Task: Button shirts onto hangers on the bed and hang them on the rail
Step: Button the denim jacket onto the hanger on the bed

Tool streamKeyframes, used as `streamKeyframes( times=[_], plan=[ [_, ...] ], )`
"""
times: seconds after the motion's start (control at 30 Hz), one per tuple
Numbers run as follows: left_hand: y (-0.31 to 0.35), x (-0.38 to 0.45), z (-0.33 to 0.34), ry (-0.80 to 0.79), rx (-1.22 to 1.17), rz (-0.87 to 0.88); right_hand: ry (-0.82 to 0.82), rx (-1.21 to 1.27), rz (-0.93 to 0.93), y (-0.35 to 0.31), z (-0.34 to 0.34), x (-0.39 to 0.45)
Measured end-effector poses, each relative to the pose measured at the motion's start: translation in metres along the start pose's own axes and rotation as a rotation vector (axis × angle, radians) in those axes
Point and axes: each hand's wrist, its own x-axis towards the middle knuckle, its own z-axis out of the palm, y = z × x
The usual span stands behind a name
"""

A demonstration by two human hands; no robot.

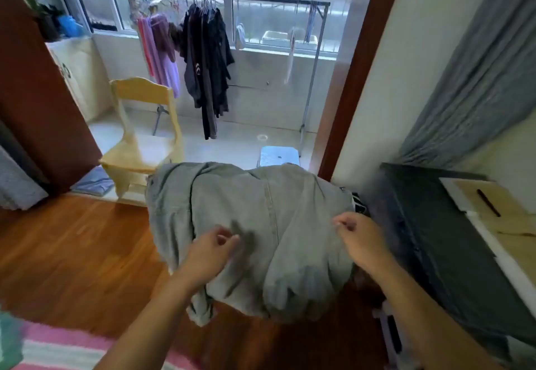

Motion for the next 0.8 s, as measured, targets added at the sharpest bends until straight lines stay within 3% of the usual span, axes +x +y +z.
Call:
streamKeyframes(
  times=[0.13, 0.37, 0.63, 0.8],
  plan=[
    [0.027, 0.053, 0.034, 0.100, -0.001, -0.086, 0.063, 0.003, 0.096, 0.016, -0.011, 0.038],
    [0.032, 0.076, 0.042, 0.240, -0.013, -0.163, 0.000, 0.069, 0.010, 0.030, -0.015, 0.136],
    [0.066, 0.046, 0.019, 0.290, 0.185, -0.244, -0.397, -0.058, -0.127, 0.023, -0.002, 0.269],
    [0.088, -0.009, -0.025, 0.558, 0.235, -0.376, -0.580, -0.092, -0.249, 0.011, 0.001, 0.285]
  ],
)
